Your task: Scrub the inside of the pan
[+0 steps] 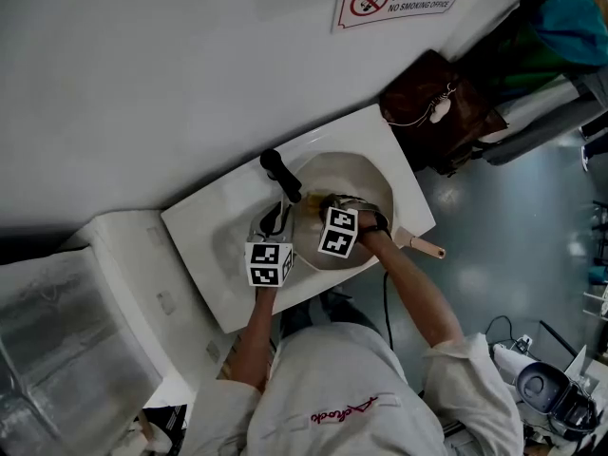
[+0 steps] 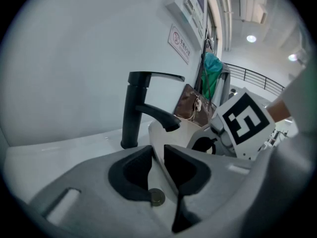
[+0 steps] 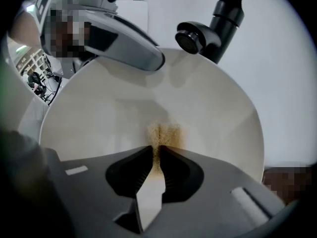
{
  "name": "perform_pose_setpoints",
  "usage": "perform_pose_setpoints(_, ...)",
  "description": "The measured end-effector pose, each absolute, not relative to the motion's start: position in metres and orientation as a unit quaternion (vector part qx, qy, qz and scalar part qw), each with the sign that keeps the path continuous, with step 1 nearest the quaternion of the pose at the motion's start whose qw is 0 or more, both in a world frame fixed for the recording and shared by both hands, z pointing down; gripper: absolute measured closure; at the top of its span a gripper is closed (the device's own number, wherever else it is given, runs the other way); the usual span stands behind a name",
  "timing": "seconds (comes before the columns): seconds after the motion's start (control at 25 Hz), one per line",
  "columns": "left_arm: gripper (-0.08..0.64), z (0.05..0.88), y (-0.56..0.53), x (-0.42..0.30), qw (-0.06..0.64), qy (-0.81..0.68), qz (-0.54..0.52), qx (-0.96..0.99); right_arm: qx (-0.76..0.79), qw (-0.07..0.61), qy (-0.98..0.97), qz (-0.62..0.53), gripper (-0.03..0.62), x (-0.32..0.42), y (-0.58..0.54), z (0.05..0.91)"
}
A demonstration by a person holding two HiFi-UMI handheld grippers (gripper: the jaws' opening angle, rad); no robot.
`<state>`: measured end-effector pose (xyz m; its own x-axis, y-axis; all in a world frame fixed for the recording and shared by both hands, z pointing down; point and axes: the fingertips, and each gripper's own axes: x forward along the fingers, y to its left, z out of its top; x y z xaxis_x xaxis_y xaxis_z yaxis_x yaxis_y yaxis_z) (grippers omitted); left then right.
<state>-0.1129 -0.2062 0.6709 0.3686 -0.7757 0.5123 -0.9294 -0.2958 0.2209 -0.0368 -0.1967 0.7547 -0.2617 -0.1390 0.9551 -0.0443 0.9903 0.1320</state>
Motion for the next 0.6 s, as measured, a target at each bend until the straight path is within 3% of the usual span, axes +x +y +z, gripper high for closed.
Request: perform_pose_setpoints(0.6,0.480,0.670,-0.206,-0.113,0.248,-0.539,0.156,0.790,0.086,0.627,-0.774,-0.016,0.535,0.010,-0.212,0.762)
